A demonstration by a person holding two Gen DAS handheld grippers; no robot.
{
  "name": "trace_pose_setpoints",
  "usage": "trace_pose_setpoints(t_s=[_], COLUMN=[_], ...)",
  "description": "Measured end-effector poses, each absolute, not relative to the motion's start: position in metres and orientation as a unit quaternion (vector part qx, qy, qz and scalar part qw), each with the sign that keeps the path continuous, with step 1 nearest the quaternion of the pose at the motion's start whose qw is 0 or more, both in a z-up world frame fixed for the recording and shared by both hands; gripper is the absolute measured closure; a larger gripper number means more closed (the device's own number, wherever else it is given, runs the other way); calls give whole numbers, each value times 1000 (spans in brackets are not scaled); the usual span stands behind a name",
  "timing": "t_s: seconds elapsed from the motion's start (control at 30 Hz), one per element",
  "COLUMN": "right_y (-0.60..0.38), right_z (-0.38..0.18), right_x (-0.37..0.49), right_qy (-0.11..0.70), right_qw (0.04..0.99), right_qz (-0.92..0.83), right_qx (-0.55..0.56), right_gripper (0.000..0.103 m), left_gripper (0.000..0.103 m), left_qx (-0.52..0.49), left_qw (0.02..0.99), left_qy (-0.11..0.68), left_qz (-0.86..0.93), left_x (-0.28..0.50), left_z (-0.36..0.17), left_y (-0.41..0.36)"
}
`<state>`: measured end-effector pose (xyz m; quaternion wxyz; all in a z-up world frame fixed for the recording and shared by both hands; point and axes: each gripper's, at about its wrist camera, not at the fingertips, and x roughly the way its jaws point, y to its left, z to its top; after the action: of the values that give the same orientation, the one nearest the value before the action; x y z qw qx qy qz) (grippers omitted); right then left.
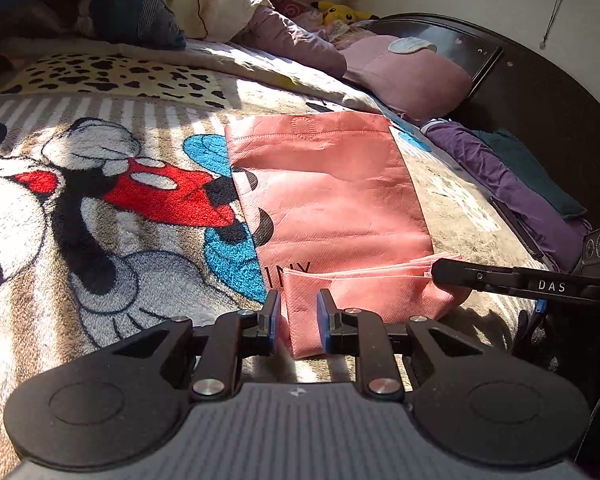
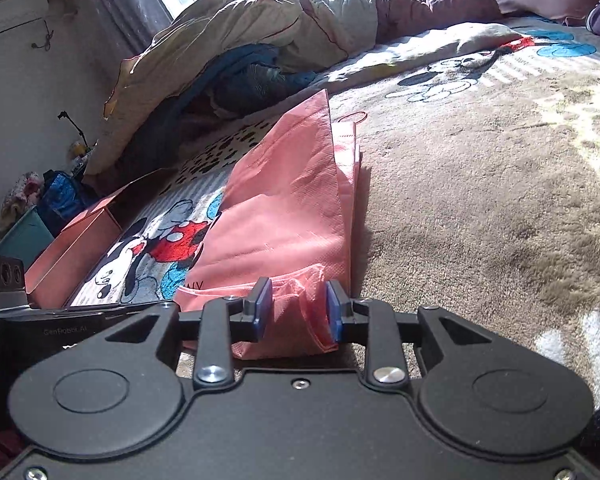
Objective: Fold shopping bag
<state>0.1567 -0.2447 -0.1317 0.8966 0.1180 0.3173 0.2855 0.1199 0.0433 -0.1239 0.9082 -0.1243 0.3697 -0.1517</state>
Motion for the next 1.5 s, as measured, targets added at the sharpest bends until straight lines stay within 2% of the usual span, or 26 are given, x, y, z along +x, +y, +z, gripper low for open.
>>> trace_pose_setpoints(t_s=[0.33, 0.43, 0.5, 0.67, 0.8, 0.87, 0.93, 1.17, 1.5], right_y=[-243, -246, -247, -249, -251, -251, -253, -253, -269], right_z=[-140, -141, -142, -143, -143, -143, -145, -150, -149], right_x=[167, 171, 170, 169, 157, 152, 153, 165, 164], right_qy=[303, 305, 303, 295, 255, 238, 234, 226, 233], right_qw=[894, 890, 890, 889, 901, 910, 913, 917, 915], right_qz=[322, 331, 332, 342, 348, 338, 333, 328, 329], right_qx=[70, 77, 77, 78, 43, 25, 24, 16, 29], right_gripper=[74, 74, 74, 72, 63, 49, 44, 36, 36], left_gripper=[83, 83, 83, 84, 84, 84, 84, 84, 84], left_qx=[-73, 40, 66, 141, 111, 100, 81, 39, 6], left_qw=[911, 948, 952, 921, 927, 927, 930, 932, 928], left_qy=[388, 302, 256, 317, 313, 317, 319, 330, 339], left_qz=[-119, -95, -153, -177, -174, -171, -166, -147, -153], left_x=[116, 102, 96, 110, 110, 109, 108, 107, 106], left_z=[-110, -91, -84, -122, -128, -127, -128, -128, -128], left_y=[34, 13, -5, -48, -42, -40, -37, -33, -24])
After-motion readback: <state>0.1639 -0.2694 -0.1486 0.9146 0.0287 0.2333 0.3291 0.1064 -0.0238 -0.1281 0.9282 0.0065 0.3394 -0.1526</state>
